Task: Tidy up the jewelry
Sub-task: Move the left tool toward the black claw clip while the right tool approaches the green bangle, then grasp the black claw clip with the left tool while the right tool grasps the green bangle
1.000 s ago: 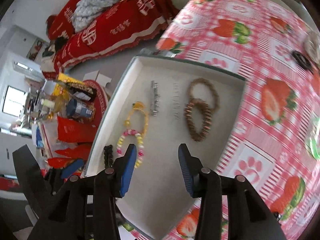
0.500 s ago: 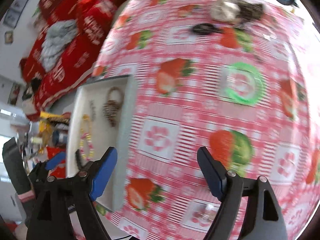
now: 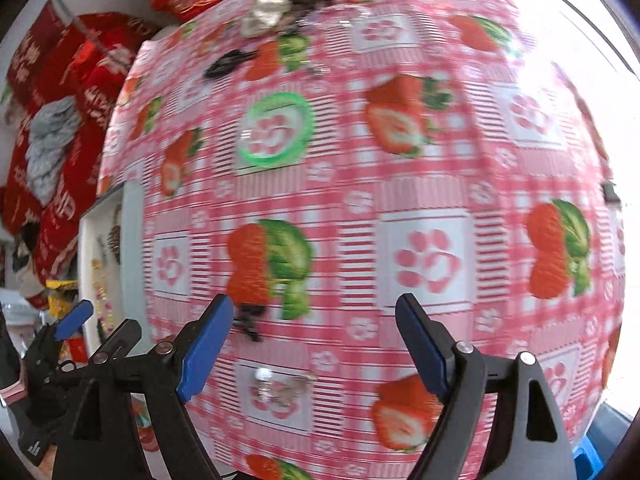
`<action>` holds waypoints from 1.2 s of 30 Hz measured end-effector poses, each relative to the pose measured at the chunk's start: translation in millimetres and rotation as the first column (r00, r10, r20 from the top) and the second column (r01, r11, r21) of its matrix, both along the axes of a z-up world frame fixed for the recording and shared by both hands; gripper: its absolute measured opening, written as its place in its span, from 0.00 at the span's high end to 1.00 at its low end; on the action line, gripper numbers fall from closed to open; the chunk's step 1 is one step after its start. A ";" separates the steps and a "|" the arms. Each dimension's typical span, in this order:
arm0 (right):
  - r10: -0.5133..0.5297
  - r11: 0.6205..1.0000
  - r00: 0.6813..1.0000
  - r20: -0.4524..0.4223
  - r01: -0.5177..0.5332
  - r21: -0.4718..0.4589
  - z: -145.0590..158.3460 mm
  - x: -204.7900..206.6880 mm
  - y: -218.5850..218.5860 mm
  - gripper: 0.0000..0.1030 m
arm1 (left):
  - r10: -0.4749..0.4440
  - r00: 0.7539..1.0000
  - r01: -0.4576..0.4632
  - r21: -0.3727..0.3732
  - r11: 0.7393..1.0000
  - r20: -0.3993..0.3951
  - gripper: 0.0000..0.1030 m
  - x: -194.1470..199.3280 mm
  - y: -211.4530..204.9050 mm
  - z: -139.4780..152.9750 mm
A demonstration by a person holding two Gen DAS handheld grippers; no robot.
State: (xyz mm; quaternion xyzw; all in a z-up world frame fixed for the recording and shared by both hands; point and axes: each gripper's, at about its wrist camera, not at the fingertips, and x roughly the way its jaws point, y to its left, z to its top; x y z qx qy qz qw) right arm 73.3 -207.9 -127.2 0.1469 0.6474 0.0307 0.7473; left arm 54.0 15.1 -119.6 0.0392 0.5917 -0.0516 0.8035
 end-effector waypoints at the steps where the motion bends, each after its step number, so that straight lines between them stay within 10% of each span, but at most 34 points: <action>1: -0.008 1.000 1.000 0.000 0.008 -0.007 -0.6 -2.1 -5.4 0.17 | -0.014 1.000 0.014 0.001 1.000 -0.004 0.00 0.2 -6.6 -1.7; 18: -0.083 0.996 0.992 -0.095 0.079 -0.049 -24.0 -55.8 -60.5 0.17 | -0.130 0.988 0.126 -0.052 0.991 -0.078 0.01 4.3 -69.0 -38.2; 36: 0.117 0.991 0.992 0.046 -0.114 -0.071 -19.6 68.7 -17.3 0.17 | -0.061 0.990 0.057 -0.034 0.998 -0.130 0.23 9.7 -88.3 -67.2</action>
